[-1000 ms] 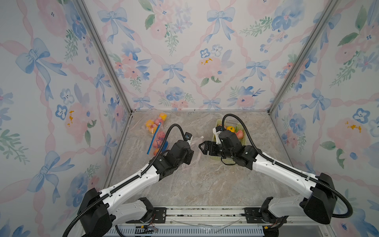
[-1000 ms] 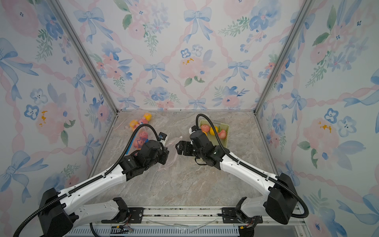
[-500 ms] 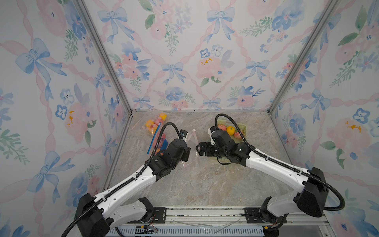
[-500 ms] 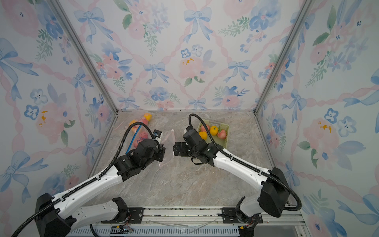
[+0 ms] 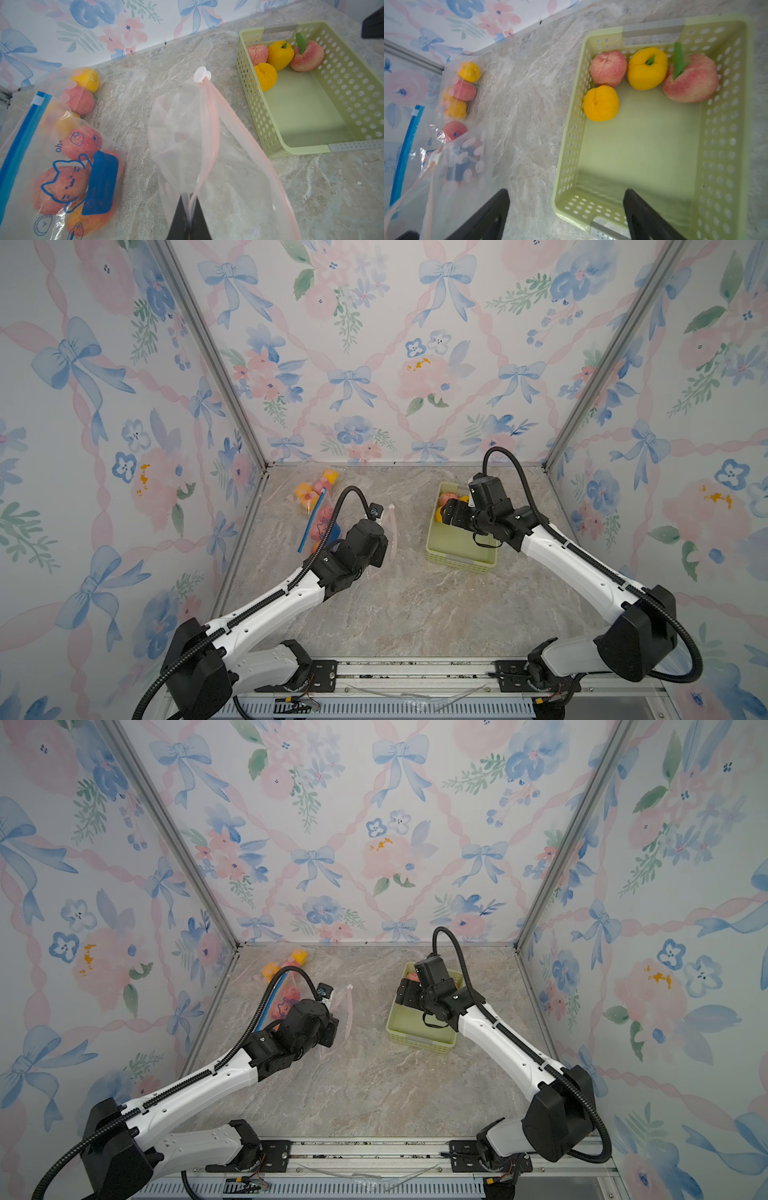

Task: Place the peach in a zip-top bag and seal the zipper
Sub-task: Open the zipper of the food storage bag at the center of the board, then pick up the peach from the basket.

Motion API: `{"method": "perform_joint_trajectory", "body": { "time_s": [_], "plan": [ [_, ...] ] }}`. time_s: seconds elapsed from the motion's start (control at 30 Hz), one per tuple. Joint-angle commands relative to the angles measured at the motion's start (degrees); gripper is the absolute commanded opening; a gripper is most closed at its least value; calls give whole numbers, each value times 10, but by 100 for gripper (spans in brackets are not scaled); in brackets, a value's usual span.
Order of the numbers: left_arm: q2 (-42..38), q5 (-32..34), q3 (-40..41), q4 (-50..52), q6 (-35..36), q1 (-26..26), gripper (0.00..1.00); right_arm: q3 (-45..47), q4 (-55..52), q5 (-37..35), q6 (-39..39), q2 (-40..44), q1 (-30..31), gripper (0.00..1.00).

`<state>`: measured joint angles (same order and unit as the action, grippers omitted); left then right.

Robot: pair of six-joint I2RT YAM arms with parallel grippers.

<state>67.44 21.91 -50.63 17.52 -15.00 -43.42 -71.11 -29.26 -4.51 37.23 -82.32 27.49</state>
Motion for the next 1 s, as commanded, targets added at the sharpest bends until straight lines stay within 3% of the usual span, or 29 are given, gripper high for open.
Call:
{"method": "perform_joint_trajectory", "body": {
  "time_s": [0.0, 0.4, 0.97],
  "plan": [
    [10, -21, -18, -10, 4, 4, 0, 9, 2, 11, -29, -34, -36, 85],
    [47, -66, -34, -22, -11, 4, 0, -76, 41, 27, -63, -245, -65, 85],
    [38, -120, -10, -55, -43, 4, 0, -157, 74, 66, -60, -355, -84, 87]
  ]
}}
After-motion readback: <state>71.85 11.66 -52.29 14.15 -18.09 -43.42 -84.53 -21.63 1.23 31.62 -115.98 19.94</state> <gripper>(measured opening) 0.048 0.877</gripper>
